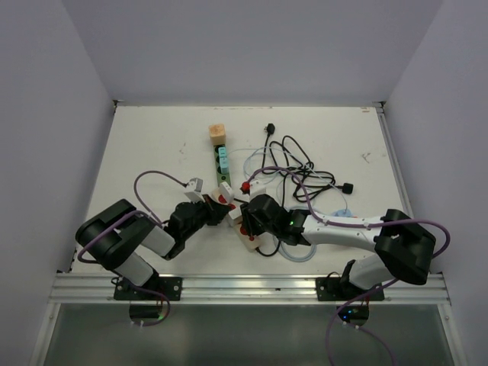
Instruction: Pull the plug off the socket
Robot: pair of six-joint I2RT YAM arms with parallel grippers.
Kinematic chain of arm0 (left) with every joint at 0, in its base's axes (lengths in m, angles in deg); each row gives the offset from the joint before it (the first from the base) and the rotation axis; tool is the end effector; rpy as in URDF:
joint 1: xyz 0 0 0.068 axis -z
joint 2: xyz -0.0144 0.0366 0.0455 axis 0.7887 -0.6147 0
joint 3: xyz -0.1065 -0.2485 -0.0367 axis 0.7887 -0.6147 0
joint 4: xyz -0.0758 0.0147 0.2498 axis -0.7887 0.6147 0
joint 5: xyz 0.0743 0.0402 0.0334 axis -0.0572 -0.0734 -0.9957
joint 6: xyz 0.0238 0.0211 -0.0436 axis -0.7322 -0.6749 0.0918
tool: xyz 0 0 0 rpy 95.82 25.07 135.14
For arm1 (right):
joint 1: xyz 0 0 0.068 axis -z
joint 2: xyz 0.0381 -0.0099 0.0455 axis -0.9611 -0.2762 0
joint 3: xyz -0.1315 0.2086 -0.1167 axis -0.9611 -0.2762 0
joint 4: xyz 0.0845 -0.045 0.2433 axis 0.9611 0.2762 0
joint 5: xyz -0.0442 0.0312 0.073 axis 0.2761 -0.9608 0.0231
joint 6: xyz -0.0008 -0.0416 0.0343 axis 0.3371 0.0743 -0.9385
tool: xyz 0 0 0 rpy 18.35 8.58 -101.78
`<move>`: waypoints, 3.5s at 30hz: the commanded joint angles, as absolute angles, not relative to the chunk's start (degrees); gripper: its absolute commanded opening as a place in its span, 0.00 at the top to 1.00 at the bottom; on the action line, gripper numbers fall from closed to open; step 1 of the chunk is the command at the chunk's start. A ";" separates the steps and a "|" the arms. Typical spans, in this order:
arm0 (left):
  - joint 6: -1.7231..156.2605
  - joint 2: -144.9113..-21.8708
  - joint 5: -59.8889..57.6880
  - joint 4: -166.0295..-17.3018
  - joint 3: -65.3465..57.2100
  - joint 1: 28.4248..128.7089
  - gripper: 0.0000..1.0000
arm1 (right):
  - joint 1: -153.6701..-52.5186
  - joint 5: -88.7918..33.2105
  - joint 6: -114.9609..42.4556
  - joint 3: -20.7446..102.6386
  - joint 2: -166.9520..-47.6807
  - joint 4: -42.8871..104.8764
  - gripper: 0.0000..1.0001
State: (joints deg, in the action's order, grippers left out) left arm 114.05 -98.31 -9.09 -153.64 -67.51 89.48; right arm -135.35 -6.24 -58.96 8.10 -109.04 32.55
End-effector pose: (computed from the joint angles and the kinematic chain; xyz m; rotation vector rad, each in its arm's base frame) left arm 0.1756 -0.1345 0.1109 -0.1884 2.0018 -1.0065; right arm 0.1481 0.2536 0.1910 -0.5201 2.2828 0.5388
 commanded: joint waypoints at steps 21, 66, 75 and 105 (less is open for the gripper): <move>112.97 -102.11 -24.65 -125.95 -61.12 100.23 1.00 | -142.70 1.03 -60.90 15.68 -113.43 42.44 1.00; 113.06 -104.22 -27.03 -122.08 -58.40 102.69 1.00 | -140.41 -0.64 -60.81 15.32 -107.71 47.10 1.00; 113.06 -104.23 -27.29 -121.73 -58.13 102.96 1.00 | -138.75 -6.95 -63.00 11.55 -104.55 42.54 1.00; 113.15 -105.72 -29.14 -119.00 -55.85 104.36 1.00 | -139.18 -5.64 -64.42 13.39 -103.59 45.61 1.00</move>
